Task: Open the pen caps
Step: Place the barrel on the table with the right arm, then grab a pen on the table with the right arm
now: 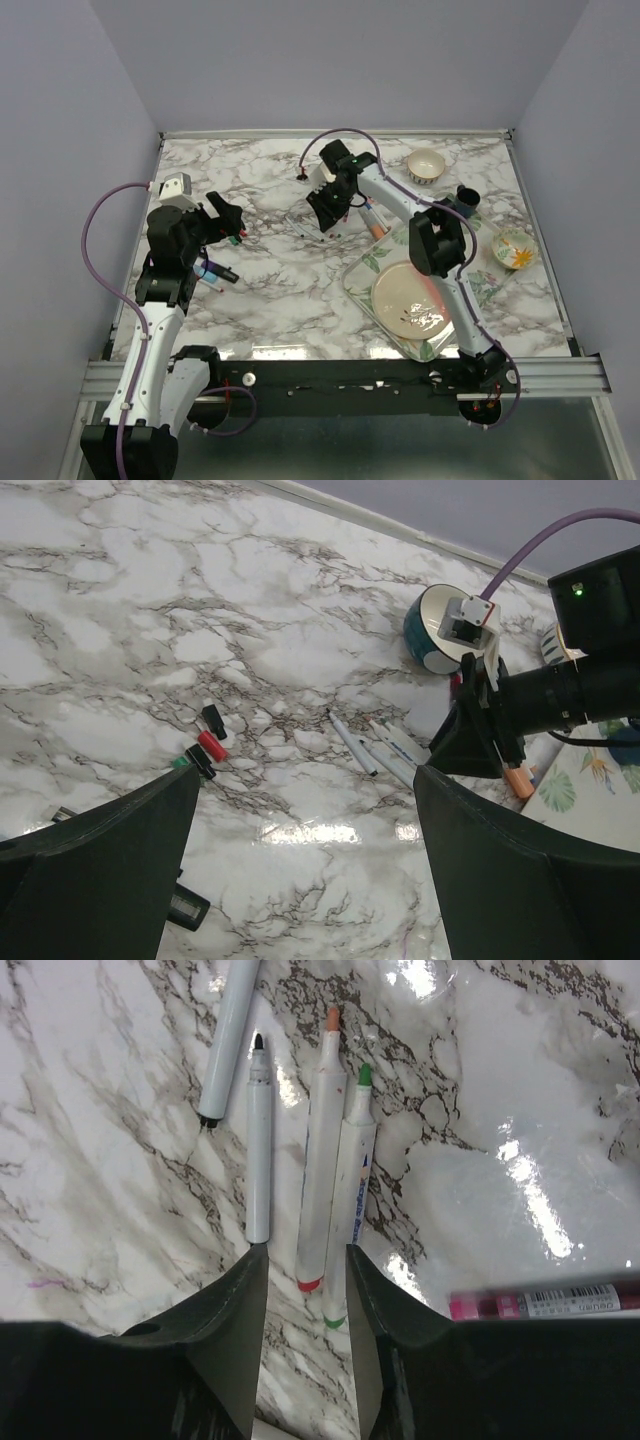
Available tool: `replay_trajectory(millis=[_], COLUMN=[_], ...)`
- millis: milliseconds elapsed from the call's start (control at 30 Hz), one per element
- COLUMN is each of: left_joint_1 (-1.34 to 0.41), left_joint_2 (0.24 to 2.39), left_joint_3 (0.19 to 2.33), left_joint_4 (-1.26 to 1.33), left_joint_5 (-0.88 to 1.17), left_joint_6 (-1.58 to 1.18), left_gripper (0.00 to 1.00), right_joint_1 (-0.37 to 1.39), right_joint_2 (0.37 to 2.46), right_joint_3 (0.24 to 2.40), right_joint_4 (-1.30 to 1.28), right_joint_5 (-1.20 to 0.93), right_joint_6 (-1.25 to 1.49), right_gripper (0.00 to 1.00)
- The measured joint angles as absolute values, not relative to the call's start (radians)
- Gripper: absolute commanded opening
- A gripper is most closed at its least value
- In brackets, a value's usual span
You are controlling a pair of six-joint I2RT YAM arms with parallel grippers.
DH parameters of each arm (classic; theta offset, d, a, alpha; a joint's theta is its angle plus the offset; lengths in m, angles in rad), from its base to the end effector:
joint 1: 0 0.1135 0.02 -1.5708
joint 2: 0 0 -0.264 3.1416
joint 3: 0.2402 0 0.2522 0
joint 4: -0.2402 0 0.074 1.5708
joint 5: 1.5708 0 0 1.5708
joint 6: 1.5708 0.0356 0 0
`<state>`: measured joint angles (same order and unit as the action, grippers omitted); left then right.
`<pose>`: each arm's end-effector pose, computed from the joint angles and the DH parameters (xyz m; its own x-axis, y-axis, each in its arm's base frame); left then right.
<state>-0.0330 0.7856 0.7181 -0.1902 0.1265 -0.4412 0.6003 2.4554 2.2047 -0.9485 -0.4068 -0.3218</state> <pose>0.1873 -0.0107 0.3157 -0.2964 -0.4141 -0.8607 0.0311 0.8965 -0.4420 0.4171 0.3026 0.1787 -0.5278 -0.7133 -0.4611 -0.8478 0.4755 0.2349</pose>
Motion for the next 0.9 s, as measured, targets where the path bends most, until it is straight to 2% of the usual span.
replay_trajectory(millis=[333, 600, 900], left_joint_1=[-0.033, -0.033, -0.033], left_joint_2=[0.785, 0.778, 0.778], left_joint_3=[0.718, 0.718, 0.718], left_joint_4=[-0.191, -0.191, -0.191], left_joint_5=[0.126, 0.127, 0.127], left_joint_6=[-0.44, -0.437, -0.437], left_gripper=[0.97, 0.97, 0.97], right_joint_1=[0.6, 0.59, 0.474], right_joint_2=[2.253, 2.099, 2.085], right_joint_3=[2.076, 1.861, 1.732], right_joint_4=[-0.957, -0.929, -0.92], right_joint_5=[-0.417, -0.385, -0.347], right_joint_6=[-0.342, -0.395, -0.39], right_gripper=[0.47, 0.49, 0.48])
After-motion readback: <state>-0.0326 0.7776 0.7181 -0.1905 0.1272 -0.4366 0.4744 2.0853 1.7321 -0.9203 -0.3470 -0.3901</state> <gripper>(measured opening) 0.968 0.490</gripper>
